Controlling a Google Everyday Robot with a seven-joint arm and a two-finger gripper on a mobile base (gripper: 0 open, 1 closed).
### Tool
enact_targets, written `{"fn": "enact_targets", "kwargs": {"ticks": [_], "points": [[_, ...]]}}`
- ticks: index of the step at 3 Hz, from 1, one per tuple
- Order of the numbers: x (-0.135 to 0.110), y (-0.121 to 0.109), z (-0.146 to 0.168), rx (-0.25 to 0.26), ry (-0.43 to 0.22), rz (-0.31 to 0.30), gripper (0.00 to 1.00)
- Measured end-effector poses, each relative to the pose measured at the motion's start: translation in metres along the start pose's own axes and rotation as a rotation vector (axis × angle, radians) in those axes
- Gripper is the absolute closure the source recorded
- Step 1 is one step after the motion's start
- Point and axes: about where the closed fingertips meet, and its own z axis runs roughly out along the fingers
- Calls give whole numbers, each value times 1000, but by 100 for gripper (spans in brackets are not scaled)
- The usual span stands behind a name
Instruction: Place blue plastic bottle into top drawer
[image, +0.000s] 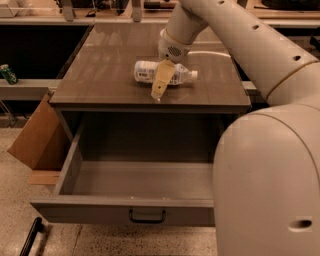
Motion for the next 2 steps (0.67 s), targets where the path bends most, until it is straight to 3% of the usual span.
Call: {"fn": "enact_targets", "kwargs": {"ticks": [2], "points": [[-11,-1,27,-31,46,-20,40]]}}
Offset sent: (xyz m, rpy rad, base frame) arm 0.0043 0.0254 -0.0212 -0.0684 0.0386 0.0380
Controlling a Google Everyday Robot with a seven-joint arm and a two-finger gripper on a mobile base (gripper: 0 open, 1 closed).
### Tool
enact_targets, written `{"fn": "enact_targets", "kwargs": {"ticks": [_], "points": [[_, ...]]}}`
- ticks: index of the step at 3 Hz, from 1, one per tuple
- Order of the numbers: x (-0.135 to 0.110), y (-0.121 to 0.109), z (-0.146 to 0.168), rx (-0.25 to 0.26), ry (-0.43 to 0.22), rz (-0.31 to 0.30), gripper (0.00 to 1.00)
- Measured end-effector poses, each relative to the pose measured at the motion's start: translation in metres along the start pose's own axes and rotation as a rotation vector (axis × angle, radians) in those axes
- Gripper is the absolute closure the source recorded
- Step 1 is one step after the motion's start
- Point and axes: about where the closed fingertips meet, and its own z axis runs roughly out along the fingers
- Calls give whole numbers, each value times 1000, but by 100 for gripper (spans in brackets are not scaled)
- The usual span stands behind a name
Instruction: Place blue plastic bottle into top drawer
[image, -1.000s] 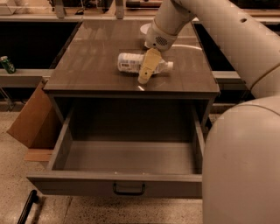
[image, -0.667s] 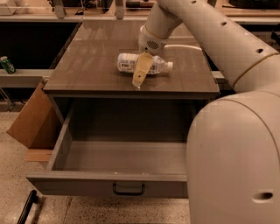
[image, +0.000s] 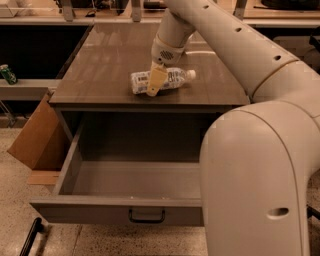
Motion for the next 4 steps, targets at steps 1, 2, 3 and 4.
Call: {"fn": "enact_targets", "kwargs": {"ticks": [1,2,3,4], "points": [[-2,10,-7,17,1,-12,64],[1,38,-28,62,-4,-8,87],[5,79,-41,94,-5,20,100],[13,122,-24,59,-15,85,100]]}}
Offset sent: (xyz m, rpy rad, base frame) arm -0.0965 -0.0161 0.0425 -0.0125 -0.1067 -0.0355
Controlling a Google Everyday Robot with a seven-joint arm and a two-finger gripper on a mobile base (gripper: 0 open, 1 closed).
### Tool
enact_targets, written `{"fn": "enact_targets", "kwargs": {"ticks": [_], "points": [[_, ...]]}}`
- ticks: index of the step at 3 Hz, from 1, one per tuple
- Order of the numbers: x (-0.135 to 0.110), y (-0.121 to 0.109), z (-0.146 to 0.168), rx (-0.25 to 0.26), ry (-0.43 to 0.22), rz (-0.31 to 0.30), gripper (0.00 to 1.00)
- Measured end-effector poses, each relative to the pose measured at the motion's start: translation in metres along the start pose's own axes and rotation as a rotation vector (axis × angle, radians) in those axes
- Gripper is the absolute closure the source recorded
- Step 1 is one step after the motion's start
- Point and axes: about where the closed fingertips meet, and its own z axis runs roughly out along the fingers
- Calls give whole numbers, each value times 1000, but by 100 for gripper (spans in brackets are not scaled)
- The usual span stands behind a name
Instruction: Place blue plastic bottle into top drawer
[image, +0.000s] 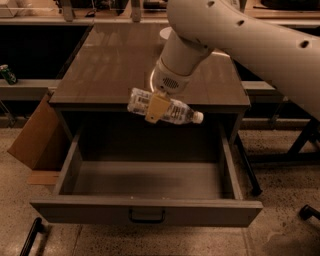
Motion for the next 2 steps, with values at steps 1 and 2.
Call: {"fn": "enact_targets", "kwargs": {"ticks": [1,2], "points": [[8,25,24,-39,-15,51,100],[10,26,27,-39,-6,62,100]]}}
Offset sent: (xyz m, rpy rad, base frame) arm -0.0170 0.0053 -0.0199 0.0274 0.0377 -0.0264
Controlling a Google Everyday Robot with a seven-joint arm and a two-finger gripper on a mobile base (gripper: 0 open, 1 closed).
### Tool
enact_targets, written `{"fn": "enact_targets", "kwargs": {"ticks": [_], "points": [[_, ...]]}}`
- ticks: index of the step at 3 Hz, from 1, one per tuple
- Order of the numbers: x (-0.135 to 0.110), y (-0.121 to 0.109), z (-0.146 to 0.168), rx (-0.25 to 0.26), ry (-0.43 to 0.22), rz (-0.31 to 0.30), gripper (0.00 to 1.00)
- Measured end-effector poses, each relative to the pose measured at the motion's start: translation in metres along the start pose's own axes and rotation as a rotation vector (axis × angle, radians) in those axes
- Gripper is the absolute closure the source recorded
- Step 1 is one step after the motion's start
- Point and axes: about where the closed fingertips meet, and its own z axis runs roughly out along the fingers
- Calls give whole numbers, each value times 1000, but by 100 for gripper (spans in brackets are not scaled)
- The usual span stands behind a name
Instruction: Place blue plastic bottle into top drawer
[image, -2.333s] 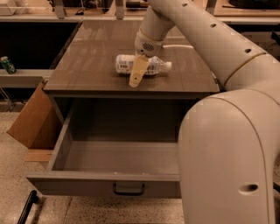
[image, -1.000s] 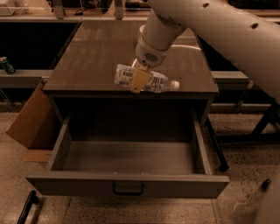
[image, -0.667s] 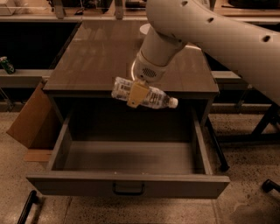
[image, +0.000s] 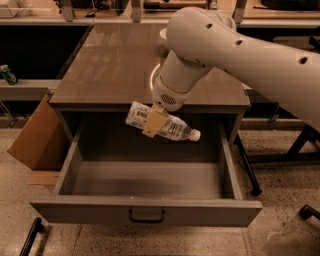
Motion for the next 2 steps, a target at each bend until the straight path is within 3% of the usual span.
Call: {"fn": "enact_targets", "kwargs": {"ticks": [1,2], "points": [[15,4,24,2,59,79,100],[48,5,51,35,147,211,100]]}}
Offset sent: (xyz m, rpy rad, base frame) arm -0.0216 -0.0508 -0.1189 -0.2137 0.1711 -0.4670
